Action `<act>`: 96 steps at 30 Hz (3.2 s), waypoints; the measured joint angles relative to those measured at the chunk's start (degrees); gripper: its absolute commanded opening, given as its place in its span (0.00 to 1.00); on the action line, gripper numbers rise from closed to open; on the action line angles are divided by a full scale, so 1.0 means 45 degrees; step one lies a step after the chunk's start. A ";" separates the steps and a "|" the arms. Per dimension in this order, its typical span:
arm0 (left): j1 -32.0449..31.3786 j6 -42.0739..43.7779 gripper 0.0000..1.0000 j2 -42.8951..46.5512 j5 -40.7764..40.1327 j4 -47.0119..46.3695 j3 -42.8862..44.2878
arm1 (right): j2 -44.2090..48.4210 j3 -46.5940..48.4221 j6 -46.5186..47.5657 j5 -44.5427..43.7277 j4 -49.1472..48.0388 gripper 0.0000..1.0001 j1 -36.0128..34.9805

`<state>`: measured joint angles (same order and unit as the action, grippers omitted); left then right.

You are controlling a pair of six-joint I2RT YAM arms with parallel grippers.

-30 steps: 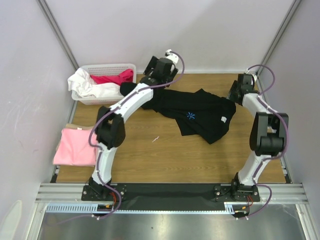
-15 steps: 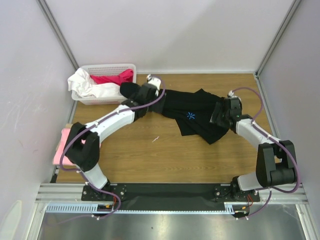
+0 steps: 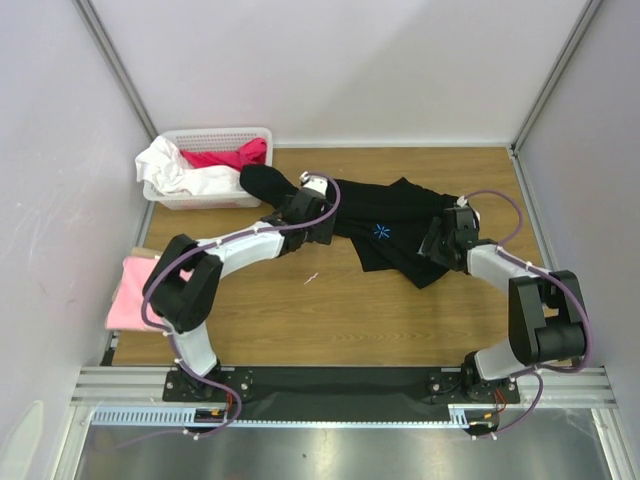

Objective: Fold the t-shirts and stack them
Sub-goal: Flatten the tshirt out

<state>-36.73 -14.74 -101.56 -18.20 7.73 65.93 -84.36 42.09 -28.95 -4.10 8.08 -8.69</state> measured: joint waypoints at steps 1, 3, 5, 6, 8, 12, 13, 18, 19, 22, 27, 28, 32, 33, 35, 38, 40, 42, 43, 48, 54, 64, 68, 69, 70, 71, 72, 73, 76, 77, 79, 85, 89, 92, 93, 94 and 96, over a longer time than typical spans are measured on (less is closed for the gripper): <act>0.0000 -0.0044 0.89 -0.0228 -0.0005 -0.0024 0.0083 | -0.0151 0.0000 -0.0015 -0.0010 -0.0005 0.66 0.0000; 0.0000 -0.0058 0.89 -0.0641 -0.0015 -0.0063 0.0262 | -0.0481 0.0005 -0.0049 -0.0034 -0.0015 0.66 0.0000; 0.0000 -0.0053 0.89 -0.0976 -0.0015 -0.0078 0.0423 | -0.0641 0.0151 -0.0097 -0.0117 -0.0044 0.66 0.0005; 0.0000 -0.0053 0.89 -0.1107 -0.0019 -0.0078 0.0505 | -0.0733 0.0223 -0.0107 -0.0155 -0.0034 0.65 0.0005; 0.0000 -0.0049 0.89 -0.1302 -0.0034 -0.0073 0.0714 | -0.0933 0.0408 -0.0141 -0.0277 -0.0024 0.64 0.0000; 0.0000 -0.0039 0.90 -0.1375 -0.0180 -0.0078 0.1020 | -0.1107 0.0563 -0.0243 -0.0622 0.0044 0.61 0.0034; 0.0000 -0.0039 0.90 -0.1375 -0.0219 -0.0087 0.1098 | -0.1107 0.0563 -0.0272 -0.0680 0.0063 0.58 0.0087; 0.0000 0.0034 0.91 -0.1375 -0.0253 -0.0087 0.1209 | -0.0787 0.0175 -0.0597 -0.0661 -0.0053 0.56 0.1025; 0.0000 0.0039 0.91 -0.1375 -0.0248 -0.0087 0.1209 | -0.0680 0.0068 -0.0636 -0.0665 -0.0039 0.56 0.1195; 0.0000 0.0044 0.91 -0.1375 -0.0253 -0.0087 0.1209 | -0.0359 -0.0175 -0.0782 -0.0792 0.0151 0.55 0.1656; 0.0000 0.0039 0.88 -0.1467 -0.0175 -0.0102 0.1214 | -0.0053 -0.0423 -0.0957 -0.0733 0.0291 0.54 0.2637; 0.0000 0.0039 0.87 -0.1506 -0.0102 -0.0151 0.1214 | -0.0010 -0.0432 -0.0952 -0.0772 0.0350 0.54 0.2822; -0.0010 0.0000 0.84 -0.1608 0.0330 -0.0272 0.1214 | 0.0063 -0.0432 -0.0840 -0.1020 0.0607 0.53 0.3405; -0.0024 -0.0015 0.84 -0.1608 0.0447 -0.0277 0.1214 | 0.0083 -0.0432 -0.0777 -0.1030 0.0646 0.53 0.3638; -0.0087 -0.0049 0.83 -0.1608 0.0573 -0.0369 0.1214 | 0.0087 -0.0432 -0.0690 -0.1073 0.0656 0.53 0.4061; -0.0238 -0.0053 0.83 -0.1608 0.0758 -0.0495 0.1209 | 0.0073 -0.0403 -0.0554 -0.1263 0.0665 0.53 0.4643; -0.0330 -0.0053 0.83 -0.1608 0.0811 -0.0588 0.1209 | -0.0049 -0.0287 -0.0515 -0.1399 0.0699 0.52 0.4945; -0.0403 -0.0053 0.83 -0.1608 0.0879 -0.0627 0.1200 | -0.0335 -0.0044 -0.0510 -0.1515 0.0724 0.52 0.5158; -0.0423 -0.0053 0.83 -0.1608 0.0899 -0.0656 0.1185 | -0.0505 0.0117 -0.0505 -0.1574 0.0714 0.52 0.5221; -0.0510 -0.0049 0.82 -0.1608 0.1200 -0.0797 0.1112 | -0.0967 0.0627 -0.0311 -0.1729 0.0729 0.53 0.5270; -0.0578 -0.0034 0.70 -0.1870 0.1447 -0.1166 0.1112 | -0.0850 0.1161 0.0107 -0.1379 0.0826 0.54 0.5280; -0.0583 0.0087 0.09 -0.2540 0.1413 -0.1205 0.1122 | 0.1404 0.1787 0.0729 -0.0554 0.0942 0.55 0.2807; -0.0593 0.0160 0.00 -0.2540 0.1418 -0.1239 0.1137 | 0.1413 0.1676 0.0641 -0.0175 0.0452 0.54 0.1044; -0.0597 0.0170 0.00 -0.2531 0.1423 -0.1229 0.1132 | 0.1263 0.1632 0.0568 -0.0053 0.0335 0.54 0.0563; -0.0602 0.0165 0.00 -0.2506 0.1423 -0.1224 0.1132 | 0.1030 0.1622 0.0495 0.0044 0.0165 0.54 0.0058; -0.0612 0.0165 0.00 -0.2463 0.1423 -0.1214 0.1117 | 0.0782 0.1622 0.0442 0.0117 0.0034 0.53 -0.0238; -0.0617 0.0165 0.00 -0.2395 0.1418 -0.1190 0.1078 | 0.0413 0.1622 0.0379 0.0194 -0.0092 0.53 -0.0559; -0.0631 0.0165 0.00 -0.2254 0.1423 -0.1156 0.0991 | 0.0034 0.1622 0.0340 0.0262 -0.0223 0.53 -0.0792; -0.0704 0.0160 0.00 -0.1433 0.1418 -0.0967 0.0505 | -0.0967 0.1622 0.0345 0.0379 -0.0379 0.52 -0.1146; -0.0733 0.0146 0.00 -0.1122 0.1423 -0.0908 0.0335 | -0.1263 0.1627 0.0345 0.0374 -0.0418 0.51 -0.1239; -0.0806 0.0073 0.00 -0.0287 0.1423 -0.0816 -0.0155 | -0.1778 0.1695 0.0345 0.0364 -0.0457 0.50 -0.1350; -0.1166 -0.0194 0.00 0.1360 0.1399 -0.0408 -0.1030 | -0.2356 0.1841 0.0253 0.0301 -0.0437 0.49 -0.1379; -0.1627 -0.0452 0.00 0.2210 0.1316 0.0340 -0.1608 | -0.2317 0.1753 0.0092 0.0117 -0.0442 0.49 -0.1379; -0.1923 -0.0729 0.00 0.3060 0.1336 0.1098 -0.2098 | -0.2011 0.1423 -0.0015 -0.0058 -0.0364 0.49 -0.1389; -0.1967 -0.0772 0.00 0.3327 0.1355 0.1302 -0.2225 | -0.1851 0.1297 -0.0092 -0.0175 -0.0238 0.49 -0.1384; -0.2011 -0.0850 0.00 0.3657 0.1399 0.1583 -0.2336 | -0.1666 0.1151 -0.0185 -0.0316 -0.0083 0.49 -0.1384; -0.2035 -0.0957 0.00 0.4284 0.1428 0.2147 -0.2472 | -0.1253 0.0835 -0.0355 -0.0568 0.0262 0.49 -0.1370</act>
<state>-45.89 -19.05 -82.28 -11.77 17.39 54.81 -90.00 45.84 -30.55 -6.66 9.26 -14.85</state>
